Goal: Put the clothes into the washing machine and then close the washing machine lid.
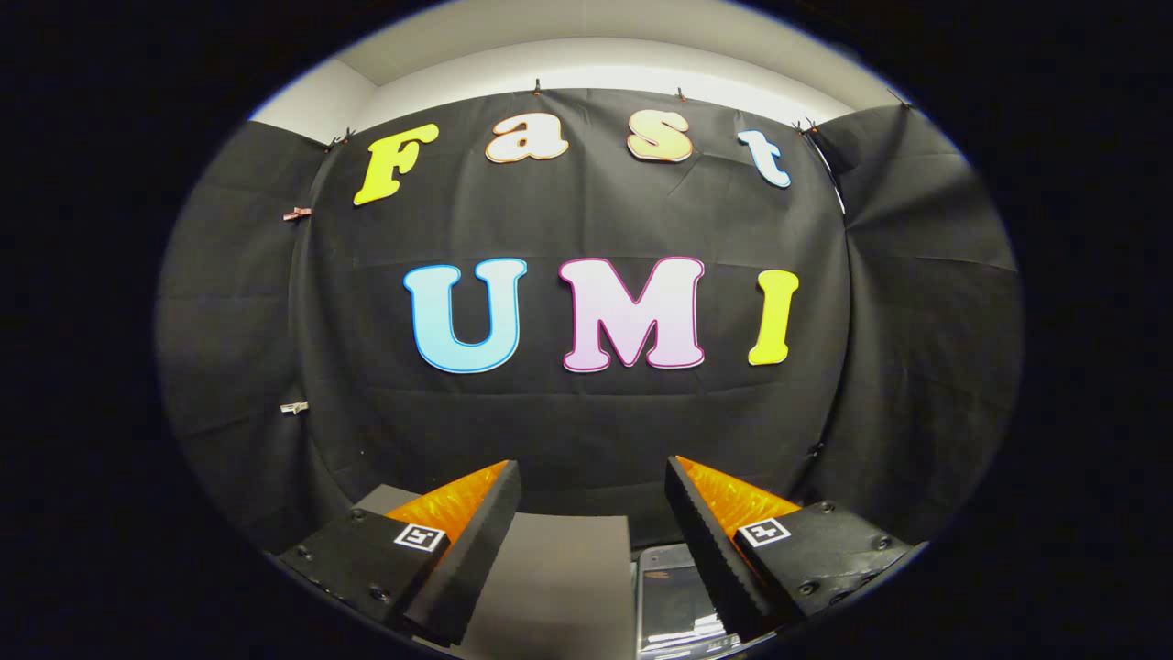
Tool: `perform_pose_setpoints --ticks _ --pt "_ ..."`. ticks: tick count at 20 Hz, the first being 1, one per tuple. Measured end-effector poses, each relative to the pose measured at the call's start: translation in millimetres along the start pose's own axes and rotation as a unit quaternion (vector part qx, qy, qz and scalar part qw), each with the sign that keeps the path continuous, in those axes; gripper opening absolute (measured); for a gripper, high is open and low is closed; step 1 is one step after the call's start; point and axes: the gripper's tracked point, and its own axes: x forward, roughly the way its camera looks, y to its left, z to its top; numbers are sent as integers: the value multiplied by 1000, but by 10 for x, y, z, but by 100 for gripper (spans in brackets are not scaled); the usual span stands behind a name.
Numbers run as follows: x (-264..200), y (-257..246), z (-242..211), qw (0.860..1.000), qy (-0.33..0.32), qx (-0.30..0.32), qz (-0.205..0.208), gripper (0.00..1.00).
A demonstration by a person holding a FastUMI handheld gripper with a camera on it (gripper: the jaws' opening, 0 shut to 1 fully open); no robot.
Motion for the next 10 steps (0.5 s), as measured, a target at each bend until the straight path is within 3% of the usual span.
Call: perform_pose_setpoints --ticks 6,10 --pt "-184 751 107 999 -31 0 11 99" --pt "-194 1165 -61 999 -11 1 30 100"
